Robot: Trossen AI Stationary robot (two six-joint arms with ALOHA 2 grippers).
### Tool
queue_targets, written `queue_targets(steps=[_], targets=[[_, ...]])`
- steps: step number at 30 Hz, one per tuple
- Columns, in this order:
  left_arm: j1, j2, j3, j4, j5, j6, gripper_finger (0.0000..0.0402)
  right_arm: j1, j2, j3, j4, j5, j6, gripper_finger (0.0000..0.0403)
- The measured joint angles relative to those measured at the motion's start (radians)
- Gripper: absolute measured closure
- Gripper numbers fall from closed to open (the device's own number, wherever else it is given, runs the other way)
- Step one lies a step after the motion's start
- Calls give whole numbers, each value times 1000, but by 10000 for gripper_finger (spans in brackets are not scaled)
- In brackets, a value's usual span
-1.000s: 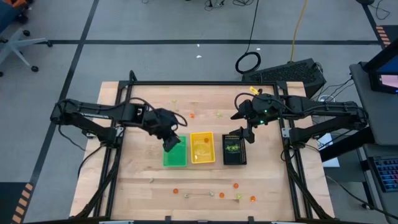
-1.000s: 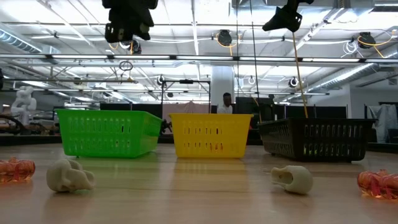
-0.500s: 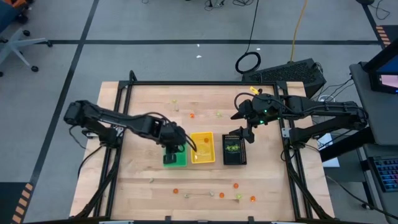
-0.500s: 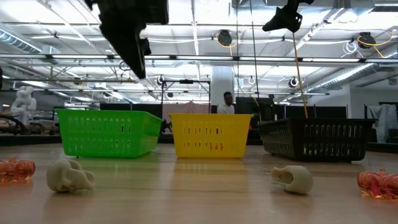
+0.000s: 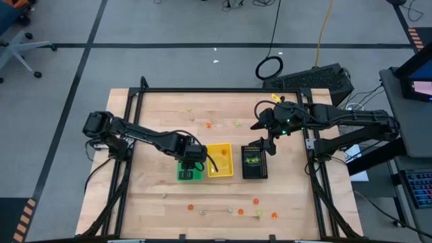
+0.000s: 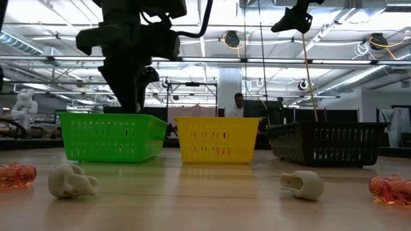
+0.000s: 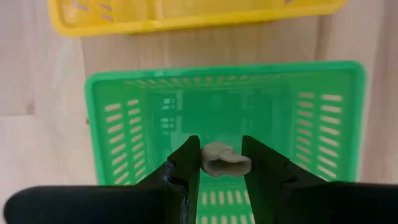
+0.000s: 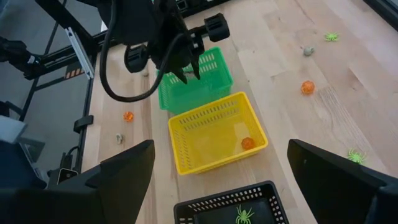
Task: Sort Halloween decoration
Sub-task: Put the white skull toy into the green basket
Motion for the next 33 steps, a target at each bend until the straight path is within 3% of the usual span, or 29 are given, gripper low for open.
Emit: queue_targets(steps=[6, 13, 17, 22, 30, 33], targets=[[5, 3, 0, 3, -37, -4, 286, 0, 0, 0, 0, 0, -2, 51], [8, -10, 0, -13, -46, -55, 187, 0, 0, 0, 0, 0, -7, 51], [10, -53, 52, -147, -22, -129, 144, 0, 0, 0, -1, 0, -8, 51], [10, -165, 192, -351, -21, -350, 131, 0, 0, 0, -3, 0, -14, 51], [0, -398, 270, -394, -32, -746, 130, 0, 0, 0, -3, 0, 80, 51], [-43, -459, 271, -397, -26, -829, 130, 0, 0, 0, -3, -1, 135, 51]])
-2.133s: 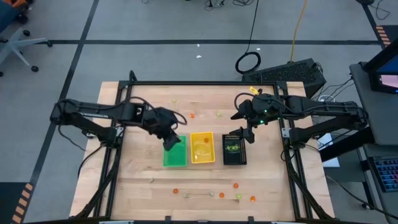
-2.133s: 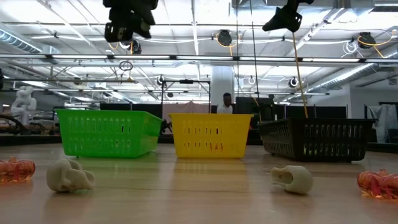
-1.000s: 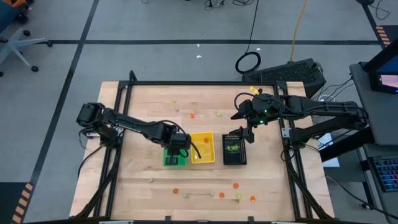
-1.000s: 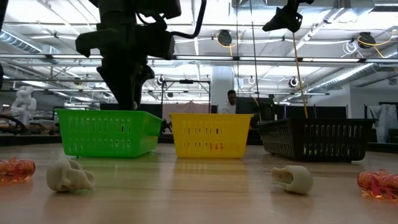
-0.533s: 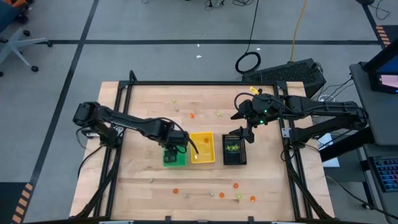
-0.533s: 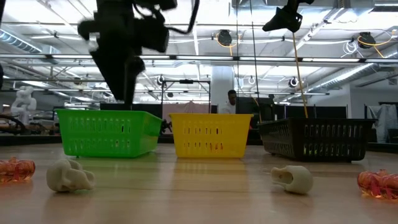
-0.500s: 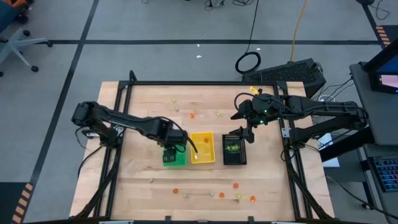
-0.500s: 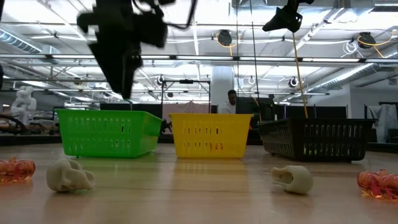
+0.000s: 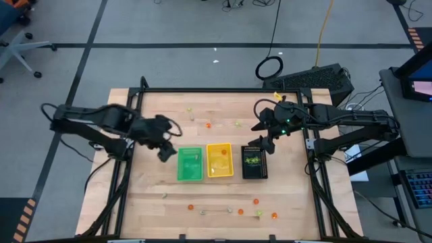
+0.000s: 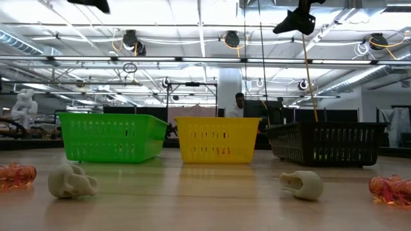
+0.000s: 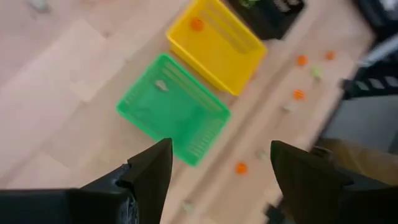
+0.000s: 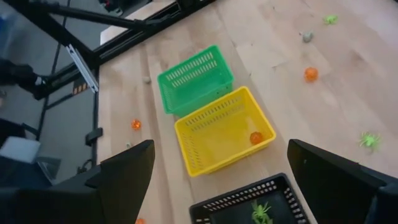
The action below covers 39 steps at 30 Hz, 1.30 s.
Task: Sort Halloween decoration
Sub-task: Put the white skull toy into the green basket
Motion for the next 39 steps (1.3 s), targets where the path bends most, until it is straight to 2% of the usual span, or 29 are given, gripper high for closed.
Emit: queue_targets(steps=[9, 18, 24, 30, 39], targets=[[-195, 4, 0, -4, -29, -9, 130, 0, 0, 0, -8, -4, 176, 51], [-403, 105, -1, -4, -233, -38, 130, 0, 0, 0, -11, -7, 206, 51], [-515, 127, -78, 11, -328, -201, 130, 2, 0, 0, -11, -7, 205, 51], [-614, 121, -172, 45, -335, -392, 130, 2, 0, 0, -11, 25, 198, 51], [-672, 120, -299, 86, -319, -474, 130, 2, 0, 0, -11, 50, 180, 51]])
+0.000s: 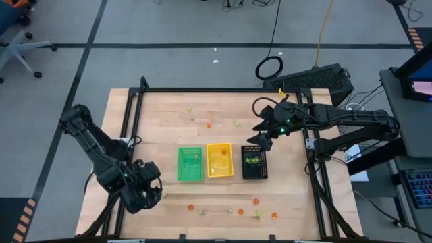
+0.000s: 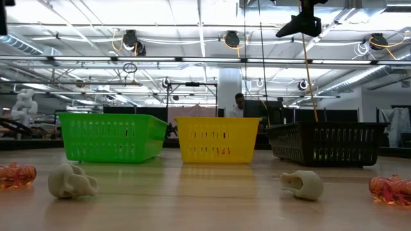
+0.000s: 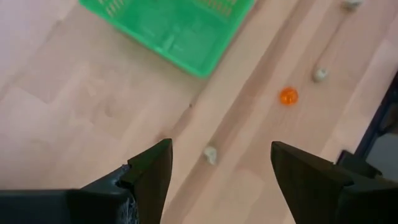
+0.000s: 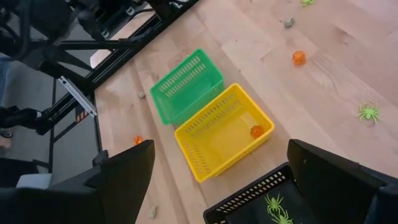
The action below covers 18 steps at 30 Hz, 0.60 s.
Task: Sort Halloween decoration
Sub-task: Put the white skull toy into the green basket
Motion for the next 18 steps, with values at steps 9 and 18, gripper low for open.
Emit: queue_targets(steps=[9, 18], targets=[[-24, 2, -211, 312, 67, -7, 130, 0, 0, 0, 0, 0, 0, 51], [-25, 8, -324, 371, 44, 2, 130, 0, 0, 0, 0, 0, -26, 51]])
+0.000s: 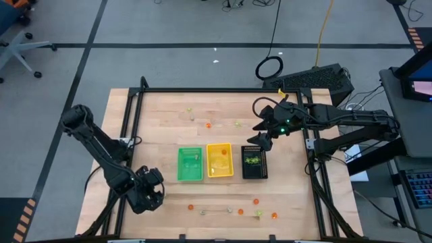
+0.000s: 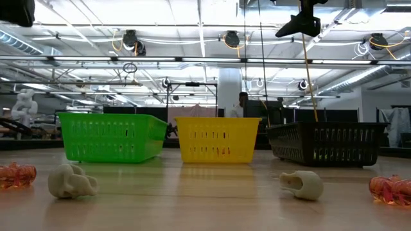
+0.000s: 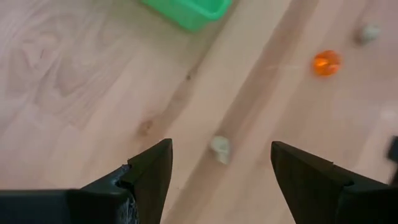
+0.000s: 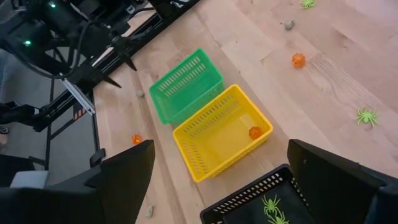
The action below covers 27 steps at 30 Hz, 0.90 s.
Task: Sort Halloween decoration
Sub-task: Put the white skull toy into the green basket
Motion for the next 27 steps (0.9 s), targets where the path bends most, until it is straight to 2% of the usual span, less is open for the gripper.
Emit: queue_targets(steps=[5, 14, 18, 27], targets=[[-1, 35, -35, 53, -1, 28, 130, 0, 0, 0, 0, 0, -1, 51], [-11, 184, -36, 224, 27, 98, 130, 0, 0, 0, 0, 0, 2, 51], [-10, 232, -35, 230, 93, 97, 130, 0, 0, 0, 0, 0, 1, 51], [-14, 247, -33, 223, 86, 97, 130, 0, 0, 0, 0, 0, -8, 51]])
